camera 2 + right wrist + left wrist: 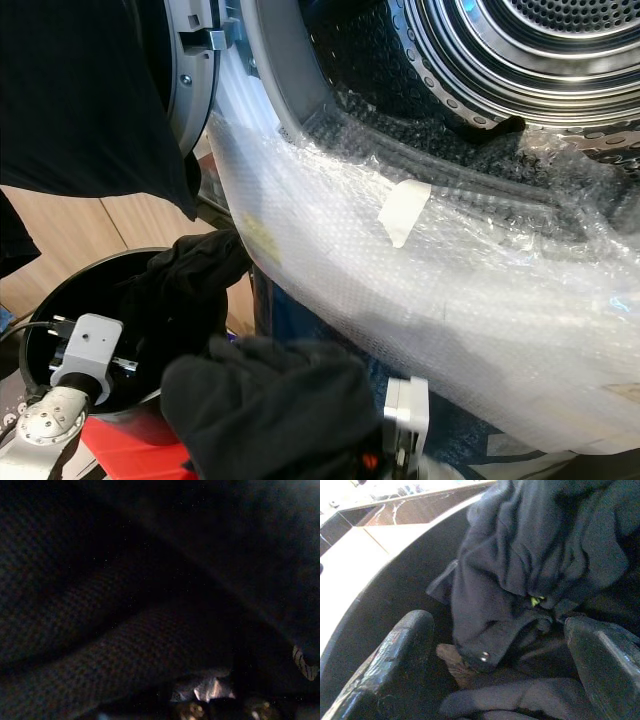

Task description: Clothes washing

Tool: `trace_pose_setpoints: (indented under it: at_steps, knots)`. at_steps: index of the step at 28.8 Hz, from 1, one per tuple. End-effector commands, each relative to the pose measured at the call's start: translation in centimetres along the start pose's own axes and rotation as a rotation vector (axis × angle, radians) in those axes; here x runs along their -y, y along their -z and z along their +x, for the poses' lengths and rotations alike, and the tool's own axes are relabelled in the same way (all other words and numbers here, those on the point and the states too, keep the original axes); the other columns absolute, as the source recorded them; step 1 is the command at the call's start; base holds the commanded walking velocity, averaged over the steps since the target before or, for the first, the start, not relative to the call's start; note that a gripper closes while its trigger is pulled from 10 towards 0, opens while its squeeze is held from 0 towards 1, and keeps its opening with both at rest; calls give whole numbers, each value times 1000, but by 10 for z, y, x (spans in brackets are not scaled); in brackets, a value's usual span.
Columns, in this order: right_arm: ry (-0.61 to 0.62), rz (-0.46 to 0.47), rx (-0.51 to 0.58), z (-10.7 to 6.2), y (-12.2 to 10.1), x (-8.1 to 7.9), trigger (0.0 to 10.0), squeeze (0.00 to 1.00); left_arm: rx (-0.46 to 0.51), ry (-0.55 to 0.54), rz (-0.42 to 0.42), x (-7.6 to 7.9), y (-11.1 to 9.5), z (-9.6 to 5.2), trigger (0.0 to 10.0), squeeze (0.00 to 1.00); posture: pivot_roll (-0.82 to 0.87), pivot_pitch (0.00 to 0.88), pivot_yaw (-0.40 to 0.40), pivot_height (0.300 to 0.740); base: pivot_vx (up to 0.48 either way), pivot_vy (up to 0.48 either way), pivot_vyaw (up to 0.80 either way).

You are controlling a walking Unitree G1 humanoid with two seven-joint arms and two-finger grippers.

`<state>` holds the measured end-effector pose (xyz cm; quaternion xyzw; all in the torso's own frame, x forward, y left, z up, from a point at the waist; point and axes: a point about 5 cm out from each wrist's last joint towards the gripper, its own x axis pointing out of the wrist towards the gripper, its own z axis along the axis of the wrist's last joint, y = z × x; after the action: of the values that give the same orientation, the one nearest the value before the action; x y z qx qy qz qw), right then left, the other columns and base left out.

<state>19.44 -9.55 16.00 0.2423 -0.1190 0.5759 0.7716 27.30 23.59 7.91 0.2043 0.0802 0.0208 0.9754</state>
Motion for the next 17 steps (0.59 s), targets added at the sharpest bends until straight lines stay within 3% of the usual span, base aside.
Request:
trace_pose_setpoints:
  at_steps: [1,10,14,17]
  knots:
    - [-16,-35,55,4,-17,-3,0,0,-12,9,18,5,5,0,10000,0,110,136,-9,740,0,0,0]
    - [31,-169,286,21,-91,14,0,0,-16,29,3,16,12,1,10000,0,102,102,-16,740,0,0,0]
    - [7,-180,329,23,-105,13,0,0,-19,32,3,17,13,1,10000,0,106,95,-18,740,0,0,0]
    - [-34,-191,392,24,-128,10,0,0,-25,34,2,20,16,0,10000,0,105,81,-19,740,0,0,0]
